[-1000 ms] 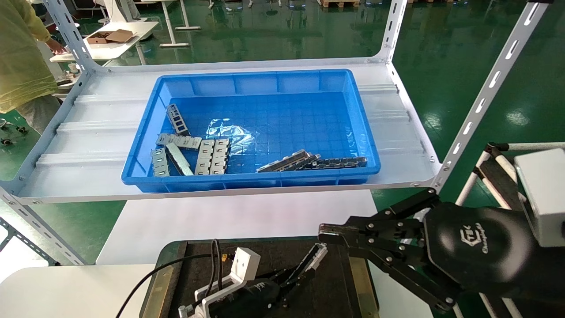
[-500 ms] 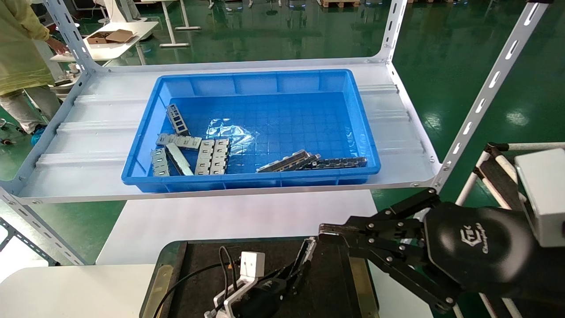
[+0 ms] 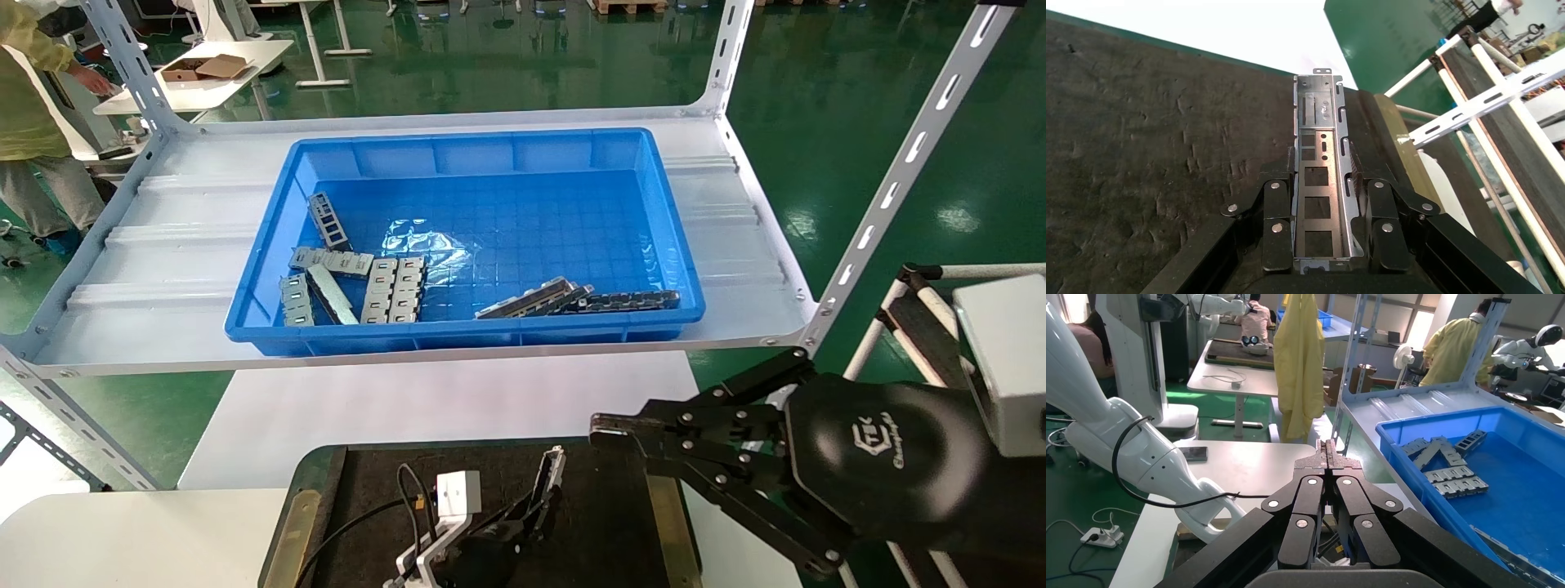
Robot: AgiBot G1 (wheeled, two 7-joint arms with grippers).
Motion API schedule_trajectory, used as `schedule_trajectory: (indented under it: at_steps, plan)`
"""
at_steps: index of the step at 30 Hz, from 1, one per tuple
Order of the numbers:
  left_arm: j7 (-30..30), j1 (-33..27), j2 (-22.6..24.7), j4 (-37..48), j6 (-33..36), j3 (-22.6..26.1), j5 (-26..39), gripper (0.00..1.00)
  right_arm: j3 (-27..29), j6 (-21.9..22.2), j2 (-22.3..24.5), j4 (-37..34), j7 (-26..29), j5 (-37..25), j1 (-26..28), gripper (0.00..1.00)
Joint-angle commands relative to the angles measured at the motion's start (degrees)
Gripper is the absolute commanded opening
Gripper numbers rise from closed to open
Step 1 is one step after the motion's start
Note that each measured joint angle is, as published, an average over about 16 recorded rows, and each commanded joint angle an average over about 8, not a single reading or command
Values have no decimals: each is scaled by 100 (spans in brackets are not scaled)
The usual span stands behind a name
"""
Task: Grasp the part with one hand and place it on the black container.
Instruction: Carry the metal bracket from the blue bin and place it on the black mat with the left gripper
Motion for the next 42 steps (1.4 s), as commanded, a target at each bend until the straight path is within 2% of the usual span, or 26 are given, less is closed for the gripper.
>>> schedule_trajectory:
  at_steps: [1, 10, 22, 30, 42]
  plan:
    - [22, -20, 4, -31, -145, 78, -156, 0, -1, 0, 0, 0, 0, 0, 0, 0]
    - [-6, -217, 9, 21, -575, 615, -679, 0, -3, 1, 1, 0, -2, 2, 1, 0]
    - [-129, -546, 2, 191, -939, 1312, -1041, 0, -7, 3, 3, 0, -4, 5, 2, 0]
    - [-109, -605, -7, 165, -997, 1386, -1121, 0, -9, 4, 4, 0, -5, 6, 2, 0]
    - [-29, -533, -10, 51, -1061, 1189, -1170, 0, -13, 6, 5, 0, -7, 9, 3, 0]
